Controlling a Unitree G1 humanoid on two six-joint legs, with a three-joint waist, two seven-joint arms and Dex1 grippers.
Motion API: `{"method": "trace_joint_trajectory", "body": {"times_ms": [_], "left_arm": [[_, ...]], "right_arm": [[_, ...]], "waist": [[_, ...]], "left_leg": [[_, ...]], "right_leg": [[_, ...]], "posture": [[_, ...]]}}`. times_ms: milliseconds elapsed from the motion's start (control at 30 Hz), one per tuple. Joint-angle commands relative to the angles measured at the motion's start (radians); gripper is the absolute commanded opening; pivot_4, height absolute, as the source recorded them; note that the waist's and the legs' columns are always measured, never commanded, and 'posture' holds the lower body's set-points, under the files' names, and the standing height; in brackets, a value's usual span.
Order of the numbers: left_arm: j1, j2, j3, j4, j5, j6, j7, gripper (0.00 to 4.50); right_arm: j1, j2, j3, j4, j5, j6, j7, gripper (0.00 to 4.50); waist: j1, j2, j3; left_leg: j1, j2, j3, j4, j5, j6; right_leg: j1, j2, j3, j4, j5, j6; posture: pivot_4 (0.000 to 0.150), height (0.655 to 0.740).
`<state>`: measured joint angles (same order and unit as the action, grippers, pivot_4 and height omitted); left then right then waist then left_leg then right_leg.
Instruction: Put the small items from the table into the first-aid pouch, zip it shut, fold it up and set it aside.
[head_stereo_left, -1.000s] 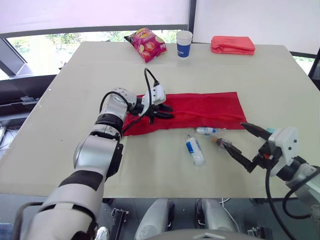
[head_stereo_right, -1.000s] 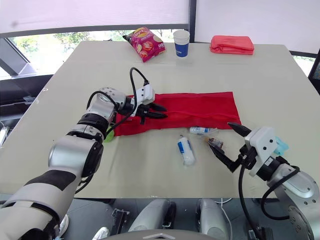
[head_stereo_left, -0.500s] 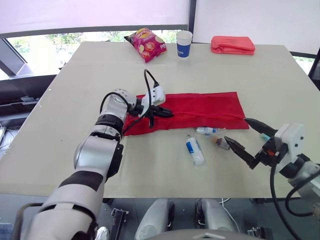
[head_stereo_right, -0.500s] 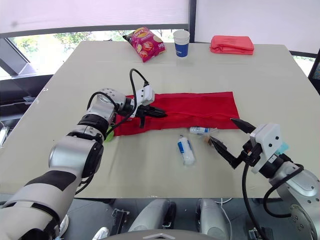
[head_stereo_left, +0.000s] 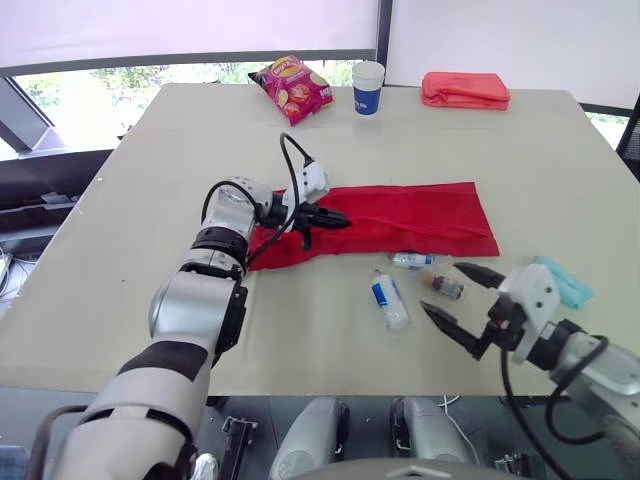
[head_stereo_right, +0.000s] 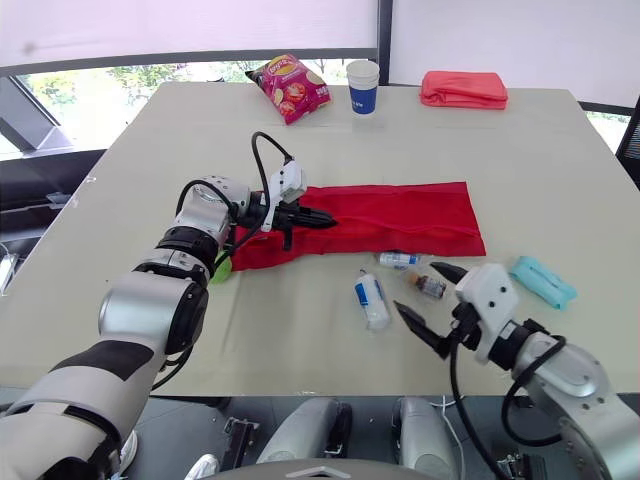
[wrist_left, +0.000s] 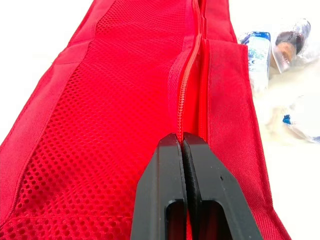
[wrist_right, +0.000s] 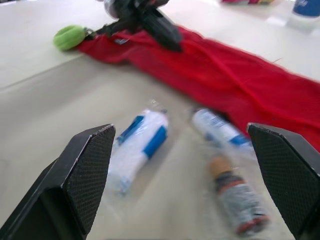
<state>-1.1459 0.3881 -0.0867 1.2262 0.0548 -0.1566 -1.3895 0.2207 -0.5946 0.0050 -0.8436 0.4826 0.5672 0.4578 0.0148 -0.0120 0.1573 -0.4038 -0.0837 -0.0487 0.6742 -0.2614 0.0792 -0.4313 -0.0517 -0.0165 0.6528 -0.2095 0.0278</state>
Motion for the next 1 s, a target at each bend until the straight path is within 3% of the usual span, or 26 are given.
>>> {"method": "trace_joint_trajectory", "body": {"times_ms": [33,133,200,333,467,633,1000], "left_arm": [[-0.029,0.026,0.020,-0.044,-0.015,-0.005,0.017,0.02],[-0.026,0.041,0.025,-0.038,-0.015,-0.008,0.042,0.02],[-0.024,0.046,0.029,-0.033,-0.015,-0.011,0.069,0.02],[-0.021,0.049,0.040,-0.029,-0.025,-0.002,0.093,0.02],[-0.020,0.051,0.052,-0.025,-0.028,0.002,0.128,0.02],[-0.018,0.051,0.059,-0.013,-0.017,-0.006,0.178,0.02],[-0.014,0.046,0.048,-0.011,-0.007,-0.023,0.190,0.02]], "right_arm": [[0.073,0.016,-0.015,-0.074,-0.004,-0.051,0.003,4.50],[0.248,0.024,-0.153,-0.064,0.014,-0.205,0.112,4.50],[0.353,0.034,-0.323,-0.014,0.079,-0.294,0.218,4.50],[0.456,-0.003,-0.599,0.113,0.168,-0.431,0.437,4.50],[0.500,-0.056,-0.772,0.164,0.280,-0.435,0.568,4.50],[0.542,-0.116,-0.877,0.150,0.374,-0.373,0.642,4.50],[0.498,-0.154,-0.889,0.152,0.352,-0.337,0.639,4.50]], "waist": [[0.001,0.000,0.000],[0.003,-0.001,0.000],[0.002,-0.001,0.000],[0.001,-0.004,0.000],[0.000,-0.003,0.000],[0.002,-0.004,0.000],[0.005,-0.004,0.000]], "left_leg": [[0.000,0.000,0.000,0.000,0.000,0.000],[-0.001,-0.001,0.000,0.001,0.000,0.000],[0.000,-0.001,0.000,0.001,0.000,0.000],[0.003,-0.001,0.000,0.001,-0.001,0.001],[0.004,-0.001,0.000,0.001,-0.003,0.005],[0.004,0.000,0.000,0.001,-0.004,0.005],[0.003,0.000,0.000,0.001,-0.004,0.005]], "right_leg": [[0.000,0.000,0.000,0.000,0.000,0.000],[0.000,0.000,0.000,0.000,0.000,0.001],[0.000,0.000,0.000,0.000,-0.001,0.002],[0.004,0.000,0.001,0.001,-0.001,0.003],[0.004,0.000,0.001,0.001,-0.002,0.003],[0.004,-0.001,0.001,0.001,-0.002,0.003],[0.004,-0.002,0.001,0.001,-0.002,0.003]], "posture": [[0.150,0.7395],[0.150,0.7395],[0.150,0.7395],[0.150,0.7395],[0.150,0.7395],[0.150,0.7395],[0.150,0.7395]]}}
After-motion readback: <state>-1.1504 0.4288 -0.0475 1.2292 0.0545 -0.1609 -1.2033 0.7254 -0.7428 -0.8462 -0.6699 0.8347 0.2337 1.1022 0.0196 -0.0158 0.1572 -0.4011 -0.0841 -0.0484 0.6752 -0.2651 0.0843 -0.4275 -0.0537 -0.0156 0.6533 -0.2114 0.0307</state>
